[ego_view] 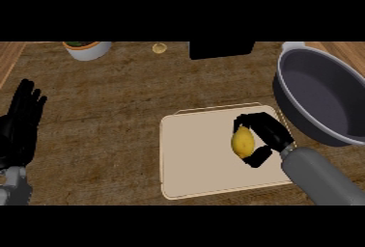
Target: Pick the lemon from the tray and place it in the pot
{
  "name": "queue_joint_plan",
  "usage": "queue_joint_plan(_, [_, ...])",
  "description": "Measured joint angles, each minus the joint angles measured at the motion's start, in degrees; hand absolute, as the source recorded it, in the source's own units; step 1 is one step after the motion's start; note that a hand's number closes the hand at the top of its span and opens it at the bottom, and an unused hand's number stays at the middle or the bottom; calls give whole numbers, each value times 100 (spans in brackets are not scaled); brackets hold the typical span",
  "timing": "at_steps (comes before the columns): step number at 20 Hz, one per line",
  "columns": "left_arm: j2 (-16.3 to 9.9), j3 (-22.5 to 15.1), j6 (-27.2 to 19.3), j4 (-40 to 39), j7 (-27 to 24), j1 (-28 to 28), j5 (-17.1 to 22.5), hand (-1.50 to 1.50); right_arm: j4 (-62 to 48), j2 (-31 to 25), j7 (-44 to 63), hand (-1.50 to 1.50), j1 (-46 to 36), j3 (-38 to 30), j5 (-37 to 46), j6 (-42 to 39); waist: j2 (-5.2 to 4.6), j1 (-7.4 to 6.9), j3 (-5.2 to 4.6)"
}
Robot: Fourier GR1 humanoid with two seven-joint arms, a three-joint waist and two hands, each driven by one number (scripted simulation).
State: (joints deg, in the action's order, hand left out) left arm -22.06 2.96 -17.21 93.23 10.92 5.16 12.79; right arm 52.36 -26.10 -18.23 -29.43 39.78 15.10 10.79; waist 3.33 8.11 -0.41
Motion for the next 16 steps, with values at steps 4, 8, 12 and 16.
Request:
queue_joint_plan(4, [-5, 55, 14, 57, -54, -139, 23, 0, 853, -236, 551, 150, 228, -587, -231, 744, 1, 59, 2])
queue_joint_plan(8, [-4, 61, 32, 148, -44, -187, 41, 0, 1852, -598, 1194, 150, 490, -1081, -318, 1371, -33, 34, 5])
queue_joint_plan(12, [4, 60, 86, 222, -39, -192, 77, 0, 2983, -1230, 1866, 150, 1007, -1550, -398, 1708, -95, -57, 11])
queue_joint_plan(16, [38, 13, 161, 151, -60, -12, 77, 0, 4233, -1904, 2703, 150, 1594, -2049, -538, 1804, -175, -213, 18])
